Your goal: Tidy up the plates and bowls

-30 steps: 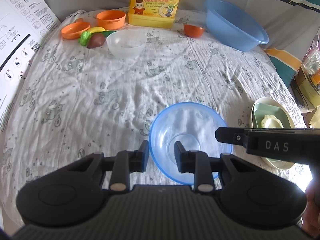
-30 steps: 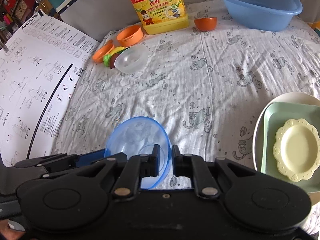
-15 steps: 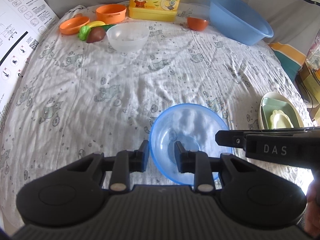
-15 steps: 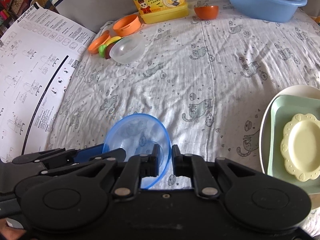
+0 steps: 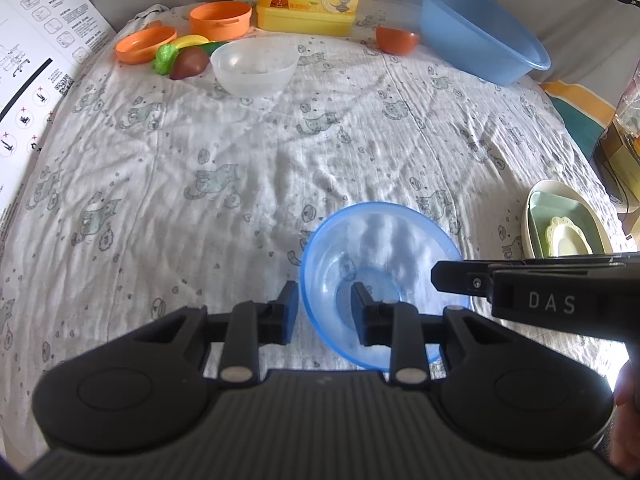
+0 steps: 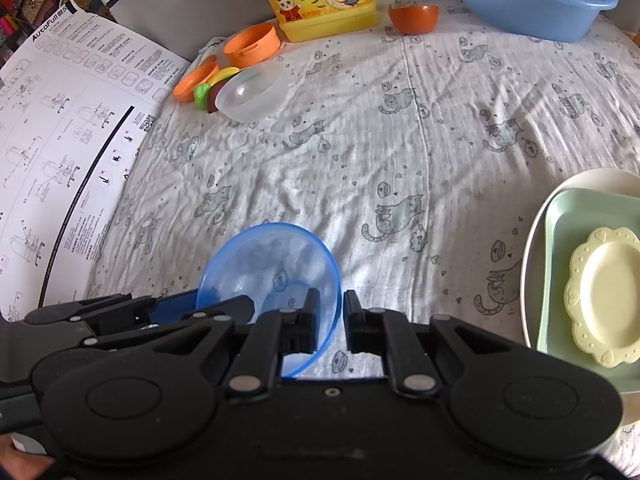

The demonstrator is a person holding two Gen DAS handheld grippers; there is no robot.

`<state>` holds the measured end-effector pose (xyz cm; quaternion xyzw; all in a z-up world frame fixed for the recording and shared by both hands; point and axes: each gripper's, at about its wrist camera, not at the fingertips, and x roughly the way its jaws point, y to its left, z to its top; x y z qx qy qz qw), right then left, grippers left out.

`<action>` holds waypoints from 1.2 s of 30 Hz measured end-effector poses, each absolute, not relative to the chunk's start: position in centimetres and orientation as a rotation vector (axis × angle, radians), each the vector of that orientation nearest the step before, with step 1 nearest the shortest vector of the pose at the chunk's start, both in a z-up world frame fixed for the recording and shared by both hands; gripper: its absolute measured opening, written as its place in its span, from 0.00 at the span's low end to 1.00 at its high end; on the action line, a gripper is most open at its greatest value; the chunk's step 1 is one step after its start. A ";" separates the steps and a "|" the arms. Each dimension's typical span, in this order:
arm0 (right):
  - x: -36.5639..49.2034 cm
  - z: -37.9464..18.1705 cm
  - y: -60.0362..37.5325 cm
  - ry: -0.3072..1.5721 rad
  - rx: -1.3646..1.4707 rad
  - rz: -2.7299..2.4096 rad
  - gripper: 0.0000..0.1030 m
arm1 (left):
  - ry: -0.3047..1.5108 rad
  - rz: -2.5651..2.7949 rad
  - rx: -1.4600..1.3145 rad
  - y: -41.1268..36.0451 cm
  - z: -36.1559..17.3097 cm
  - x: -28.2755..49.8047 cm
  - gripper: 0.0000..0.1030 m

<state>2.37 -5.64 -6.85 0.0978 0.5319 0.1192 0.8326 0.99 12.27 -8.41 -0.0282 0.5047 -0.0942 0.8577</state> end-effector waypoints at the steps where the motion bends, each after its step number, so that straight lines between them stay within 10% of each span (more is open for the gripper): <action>1: 2.3 -6.8 -5.7 1.125 0.206 0.253 0.14 | 1.056 -0.196 -0.060 12.4 -8.3 1.0 0.37; 5: 2.2 -6.1 -6.2 1.097 0.220 0.228 0.39 | 0.998 -0.126 -0.051 13.2 -7.4 0.6 0.75; 7: 2.1 -5.7 -6.9 1.076 0.234 0.196 0.66 | 0.972 -0.077 -0.077 14.4 -7.0 0.6 0.98; 9: 2.0 -5.3 -7.7 1.049 0.253 0.181 0.96 | 0.957 -0.075 -0.121 15.6 -6.6 0.5 1.00; 36: 6.6 -2.9 -6.2 1.003 0.211 0.181 1.00 | 0.919 0.000 -0.056 18.5 -4.9 5.1 1.00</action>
